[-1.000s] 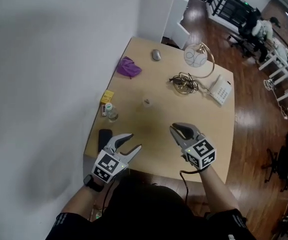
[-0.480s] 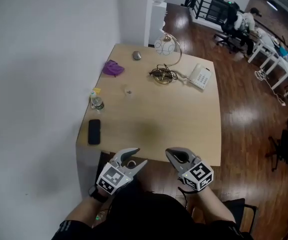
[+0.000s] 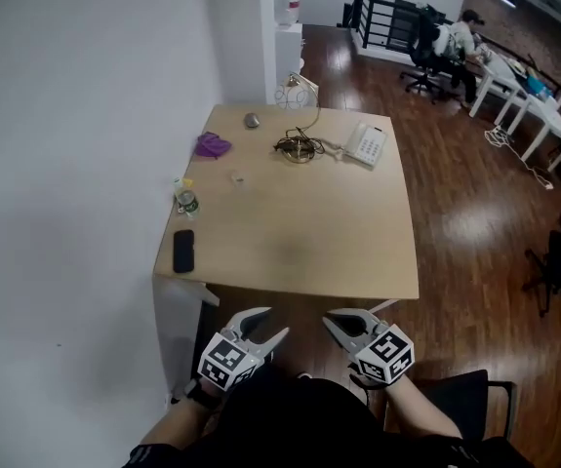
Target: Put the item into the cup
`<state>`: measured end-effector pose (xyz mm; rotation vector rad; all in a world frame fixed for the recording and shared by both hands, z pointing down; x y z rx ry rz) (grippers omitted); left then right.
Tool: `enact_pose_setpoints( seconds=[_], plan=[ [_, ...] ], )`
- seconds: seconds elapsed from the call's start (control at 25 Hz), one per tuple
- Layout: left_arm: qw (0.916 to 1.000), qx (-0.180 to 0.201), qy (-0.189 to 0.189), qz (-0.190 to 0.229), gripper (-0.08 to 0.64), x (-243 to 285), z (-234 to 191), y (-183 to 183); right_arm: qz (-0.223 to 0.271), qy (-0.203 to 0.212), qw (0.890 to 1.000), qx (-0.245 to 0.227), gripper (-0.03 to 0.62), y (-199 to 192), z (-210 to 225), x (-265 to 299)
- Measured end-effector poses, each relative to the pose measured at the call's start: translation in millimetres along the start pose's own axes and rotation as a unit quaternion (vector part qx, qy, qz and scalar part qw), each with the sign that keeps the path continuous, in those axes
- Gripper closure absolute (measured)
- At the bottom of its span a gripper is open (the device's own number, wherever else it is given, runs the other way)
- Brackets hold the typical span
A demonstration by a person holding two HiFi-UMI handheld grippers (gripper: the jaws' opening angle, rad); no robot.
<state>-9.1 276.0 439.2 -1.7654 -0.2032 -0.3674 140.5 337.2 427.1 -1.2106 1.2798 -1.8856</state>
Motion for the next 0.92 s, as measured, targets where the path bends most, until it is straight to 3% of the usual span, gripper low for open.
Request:
enact_pose_setpoints(
  seconds=[0.44,0.92],
  plan=[
    [0.9989,0.042,-0.019,-0.003,0.374,-25.0,14.2,11.4,0.057,-0.023,0.998,0.033,0.584,20.9,-28.7,-16.9],
    [0.9992,0.040,0.001,-0.008,0.374,-67.3,-2.8,-3.1,0.061,-0.015,0.998,0.021,0.584,36.5,-57.2,-0.1]
  ],
)
Point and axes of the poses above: the fingertips, and each gripper's own axes: x forward along the fingers, z to its right, y out of its top, the point moved 5 cm from there along -x, backward along the fingers, and after that the axes turned 7 degrees about -y, right-handed, at the moved point
